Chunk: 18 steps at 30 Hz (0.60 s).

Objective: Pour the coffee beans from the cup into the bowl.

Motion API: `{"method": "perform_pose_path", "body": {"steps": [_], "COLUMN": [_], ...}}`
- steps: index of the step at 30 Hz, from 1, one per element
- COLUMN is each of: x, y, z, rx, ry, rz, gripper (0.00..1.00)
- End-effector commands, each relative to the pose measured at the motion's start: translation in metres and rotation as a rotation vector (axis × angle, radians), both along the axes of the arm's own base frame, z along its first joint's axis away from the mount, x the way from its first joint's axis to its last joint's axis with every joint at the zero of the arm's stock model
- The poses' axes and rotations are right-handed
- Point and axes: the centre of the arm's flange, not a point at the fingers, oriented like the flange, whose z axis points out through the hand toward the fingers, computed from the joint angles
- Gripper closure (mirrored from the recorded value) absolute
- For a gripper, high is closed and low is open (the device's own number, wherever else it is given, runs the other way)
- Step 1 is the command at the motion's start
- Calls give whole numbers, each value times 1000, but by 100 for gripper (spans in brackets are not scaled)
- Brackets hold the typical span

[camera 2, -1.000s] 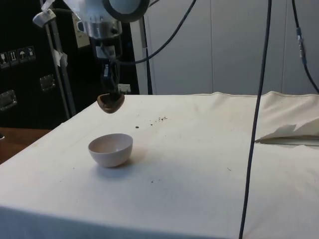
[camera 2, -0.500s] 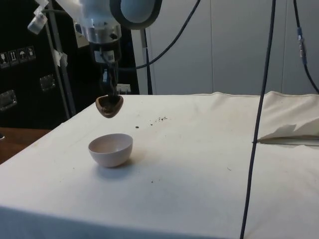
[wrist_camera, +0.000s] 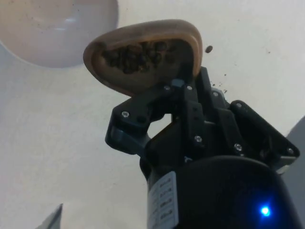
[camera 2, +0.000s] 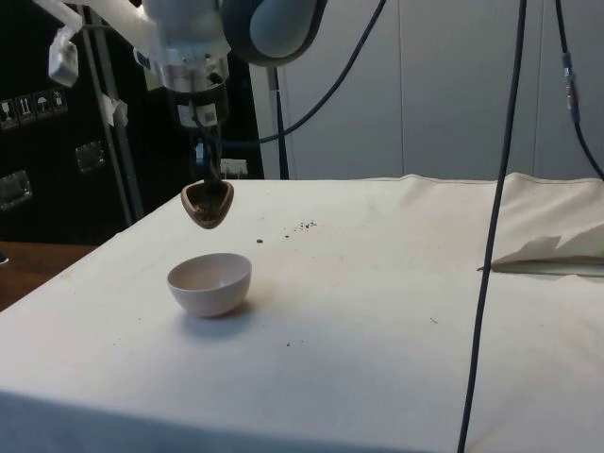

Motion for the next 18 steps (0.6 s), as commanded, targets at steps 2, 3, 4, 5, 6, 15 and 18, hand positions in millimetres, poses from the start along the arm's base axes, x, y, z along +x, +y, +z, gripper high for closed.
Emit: {"method": "perform_pose_path", "body": {"steps": [2,3,4,5,6,15,18], "x": [-3,-3,-1,-4,-5,-7,-7], "y": [2,3,3,4,5,10,10], "z": [2,2,-1,2,1,1,0], "rx": [-22,-28,-20,-34,-45,-93,-106], "ry": [-8,-10,-3,-11,-14,-27,-33], "rz": [6,10,10,15,22,66,78], "gripper": [100,100,100,100,100,100,100]}}
